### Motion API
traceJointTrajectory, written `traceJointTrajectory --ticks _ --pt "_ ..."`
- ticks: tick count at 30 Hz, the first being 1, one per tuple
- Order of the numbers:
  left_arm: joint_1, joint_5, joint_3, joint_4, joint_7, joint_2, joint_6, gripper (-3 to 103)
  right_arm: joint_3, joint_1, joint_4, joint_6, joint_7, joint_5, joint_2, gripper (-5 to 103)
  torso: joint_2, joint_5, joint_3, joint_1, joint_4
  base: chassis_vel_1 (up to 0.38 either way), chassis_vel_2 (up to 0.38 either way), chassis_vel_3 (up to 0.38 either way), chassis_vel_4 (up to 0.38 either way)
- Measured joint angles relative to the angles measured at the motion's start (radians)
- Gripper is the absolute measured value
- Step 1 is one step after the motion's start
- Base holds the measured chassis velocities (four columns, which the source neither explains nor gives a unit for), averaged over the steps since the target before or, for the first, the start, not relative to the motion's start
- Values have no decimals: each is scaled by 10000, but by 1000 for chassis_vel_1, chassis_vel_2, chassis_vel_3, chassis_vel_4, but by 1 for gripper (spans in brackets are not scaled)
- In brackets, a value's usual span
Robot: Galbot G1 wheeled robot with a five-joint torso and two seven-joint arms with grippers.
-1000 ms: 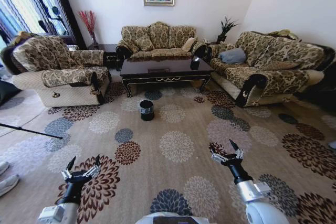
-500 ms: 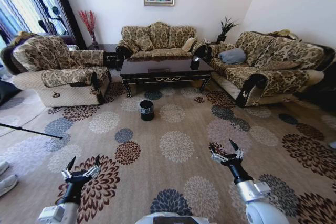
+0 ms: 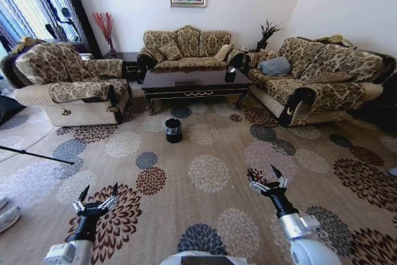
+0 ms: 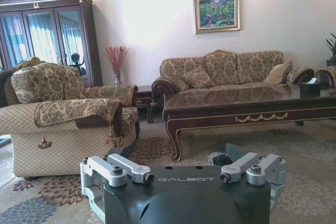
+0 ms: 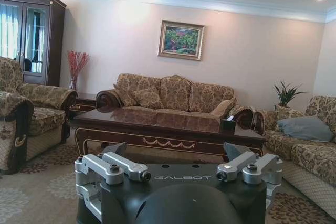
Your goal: Move to the front of the table and pick up the trash from the floor, then place it into the trash bin.
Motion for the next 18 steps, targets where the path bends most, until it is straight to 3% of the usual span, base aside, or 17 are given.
traceJointTrajectory --ticks 18 --pt "0 0 0 -1 0 0 0 100 0 -1 0 0 0 0 0 100 -2 0 -1 -1 0 0 0 0 0"
